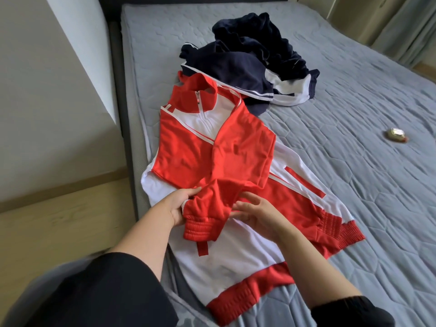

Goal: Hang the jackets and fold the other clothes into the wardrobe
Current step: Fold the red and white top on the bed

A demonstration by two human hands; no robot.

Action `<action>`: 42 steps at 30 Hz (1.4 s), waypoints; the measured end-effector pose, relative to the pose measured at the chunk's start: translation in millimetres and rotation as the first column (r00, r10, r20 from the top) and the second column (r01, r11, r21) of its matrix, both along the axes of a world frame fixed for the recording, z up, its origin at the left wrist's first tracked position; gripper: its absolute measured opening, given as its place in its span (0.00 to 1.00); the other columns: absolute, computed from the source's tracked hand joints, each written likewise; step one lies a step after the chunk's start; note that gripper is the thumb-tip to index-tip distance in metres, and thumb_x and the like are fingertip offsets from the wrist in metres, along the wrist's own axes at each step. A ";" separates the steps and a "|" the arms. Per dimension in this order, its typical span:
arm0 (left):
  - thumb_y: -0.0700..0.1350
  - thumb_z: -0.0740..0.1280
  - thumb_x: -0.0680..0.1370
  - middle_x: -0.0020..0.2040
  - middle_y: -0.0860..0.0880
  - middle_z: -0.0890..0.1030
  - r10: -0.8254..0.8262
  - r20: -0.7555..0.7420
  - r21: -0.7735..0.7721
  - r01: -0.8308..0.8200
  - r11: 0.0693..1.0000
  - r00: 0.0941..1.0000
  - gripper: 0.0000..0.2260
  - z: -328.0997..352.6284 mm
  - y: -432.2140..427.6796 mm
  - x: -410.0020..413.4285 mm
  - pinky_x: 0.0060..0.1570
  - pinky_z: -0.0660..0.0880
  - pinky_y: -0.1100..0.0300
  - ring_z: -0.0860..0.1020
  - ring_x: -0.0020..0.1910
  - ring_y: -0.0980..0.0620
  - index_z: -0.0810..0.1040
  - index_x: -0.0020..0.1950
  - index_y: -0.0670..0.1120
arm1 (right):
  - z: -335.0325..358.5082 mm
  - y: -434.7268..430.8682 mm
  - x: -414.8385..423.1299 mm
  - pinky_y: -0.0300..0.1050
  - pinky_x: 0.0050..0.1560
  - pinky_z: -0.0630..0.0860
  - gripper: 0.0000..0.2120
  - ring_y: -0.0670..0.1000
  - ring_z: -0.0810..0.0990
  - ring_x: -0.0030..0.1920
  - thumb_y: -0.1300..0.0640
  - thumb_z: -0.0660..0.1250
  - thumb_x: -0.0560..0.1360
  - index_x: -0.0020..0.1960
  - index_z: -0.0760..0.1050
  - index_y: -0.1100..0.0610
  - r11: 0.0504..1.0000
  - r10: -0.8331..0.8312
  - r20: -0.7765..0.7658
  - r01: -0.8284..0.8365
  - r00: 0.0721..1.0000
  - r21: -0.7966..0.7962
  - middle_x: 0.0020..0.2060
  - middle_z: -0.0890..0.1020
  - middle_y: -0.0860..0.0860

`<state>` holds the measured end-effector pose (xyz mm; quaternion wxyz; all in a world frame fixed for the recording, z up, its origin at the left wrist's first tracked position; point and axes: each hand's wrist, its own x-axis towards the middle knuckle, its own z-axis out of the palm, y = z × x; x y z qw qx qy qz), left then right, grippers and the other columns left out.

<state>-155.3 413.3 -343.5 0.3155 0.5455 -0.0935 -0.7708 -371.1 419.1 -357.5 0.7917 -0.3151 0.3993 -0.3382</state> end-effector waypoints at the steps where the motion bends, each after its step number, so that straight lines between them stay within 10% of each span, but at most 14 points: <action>1: 0.47 0.62 0.81 0.35 0.42 0.83 0.000 0.026 0.026 -0.001 1.000 1.000 0.13 -2.8 5.5 3.9 0.30 0.80 0.55 0.83 0.30 0.47 0.78 0.46 0.38 | -0.7 1.6 3.2 0.41 0.42 0.80 0.13 0.52 0.82 0.35 0.66 0.69 0.70 0.54 0.77 0.62 1.000 0.005 -0.023 -0.005 1.000 0.009 0.39 0.82 0.57; 5: 0.48 0.64 0.80 0.32 0.42 0.83 0.043 0.103 0.055 -0.049 0.997 0.994 0.13 -10.6 23.2 14.0 0.24 0.79 0.54 0.82 0.28 0.47 0.78 0.45 0.39 | -7.7 12.1 14.7 0.46 0.49 0.78 0.06 0.51 0.76 0.35 0.64 0.66 0.75 0.51 0.73 0.61 0.997 0.046 -0.060 -0.042 0.997 0.068 0.37 0.77 0.54; 10: 0.55 0.65 0.77 0.35 0.46 0.83 -0.178 0.144 -0.019 0.183 0.983 0.973 0.14 -5.9 33.3 16.4 0.29 0.79 0.60 0.82 0.30 0.51 0.81 0.46 0.44 | -10.2 23.1 25.7 0.39 0.25 0.75 0.07 0.48 0.75 0.24 0.70 0.62 0.76 0.43 0.75 0.62 0.989 -0.112 -0.151 0.125 0.982 0.081 0.27 0.75 0.54; 13: 0.48 0.69 0.75 0.39 0.46 0.83 -0.521 0.204 0.045 0.524 0.850 0.829 0.11 -5.1 42.2 14.4 0.35 0.81 0.58 0.82 0.34 0.51 0.78 0.51 0.42 | -11.7 20.6 16.4 0.35 0.22 0.64 0.14 0.47 0.67 0.19 0.71 0.60 0.72 0.32 0.68 0.57 0.968 -0.154 -0.287 0.203 0.945 0.149 0.21 0.67 0.51; 17: 0.47 0.70 0.76 0.40 0.46 0.81 -0.744 0.346 0.217 0.722 0.657 0.572 0.09 -10.3 50.1 5.8 0.34 0.81 0.60 0.81 0.36 0.50 0.77 0.48 0.41 | -4.6 25.9 -7.2 0.37 0.19 0.67 0.09 0.53 0.72 0.17 0.66 0.61 0.75 0.35 0.69 0.64 0.961 0.264 -0.576 -0.165 0.774 0.220 0.18 0.70 0.56; 23: 0.53 0.70 0.75 0.45 0.44 0.82 -0.347 0.509 -0.042 0.425 0.904 0.788 0.16 -16.7 37.1 -4.5 0.37 0.79 0.57 0.82 0.41 0.49 0.78 0.51 0.40 | -8.4 10.6 -21.5 0.46 0.28 0.78 0.16 0.56 0.79 0.26 0.51 0.66 0.77 0.43 0.76 0.65 0.981 0.120 -0.565 -0.012 0.816 0.192 0.29 0.79 0.59; 29: 0.37 0.68 0.77 0.37 0.46 0.78 -0.191 0.514 -0.070 0.262 0.962 0.836 0.06 -8.7 22.0 -5.8 0.33 0.77 0.59 0.77 0.33 0.52 0.73 0.41 0.43 | -14.1 -13.5 -17.1 0.45 0.32 0.78 0.10 0.52 0.77 0.25 0.60 0.69 0.74 0.35 0.75 0.59 0.954 -0.203 -0.631 0.297 0.749 0.045 0.26 0.76 0.55; 32: 0.37 0.69 0.76 0.37 0.43 0.77 -0.309 0.640 0.039 0.372 0.927 0.703 0.05 -7.6 16.9 -4.3 0.38 0.77 0.55 0.78 0.37 0.49 0.75 0.43 0.40 | -11.6 -14.5 -29.2 0.43 0.24 0.77 0.08 0.53 0.77 0.21 0.66 0.67 0.73 0.35 0.75 0.63 0.979 -0.121 -0.735 0.204 0.667 0.023 0.24 0.77 0.57; 36: 0.47 0.70 0.72 0.37 0.42 0.78 -0.323 0.921 0.114 0.643 0.757 0.216 0.08 -7.1 4.7 -14.4 0.41 0.78 0.56 0.81 0.44 0.42 0.76 0.39 0.43 | -8.7 -16.1 -40.8 0.40 0.22 0.75 0.08 0.53 0.79 0.23 0.60 0.66 0.75 0.38 0.76 0.64 0.992 -0.044 -0.763 0.121 0.645 0.046 0.23 0.79 0.56; 42: 0.56 0.65 0.75 0.45 0.47 0.81 -0.060 0.993 -0.006 0.569 0.822 0.098 0.12 -9.3 -22.3 -28.2 0.43 0.72 0.56 0.79 0.49 0.42 0.75 0.39 0.49 | -5.9 -53.7 -52.0 0.40 0.29 0.75 0.10 0.51 0.80 0.27 0.57 0.64 0.75 0.37 0.77 0.60 0.979 -0.187 -0.809 0.173 0.557 -0.107 0.28 0.81 0.54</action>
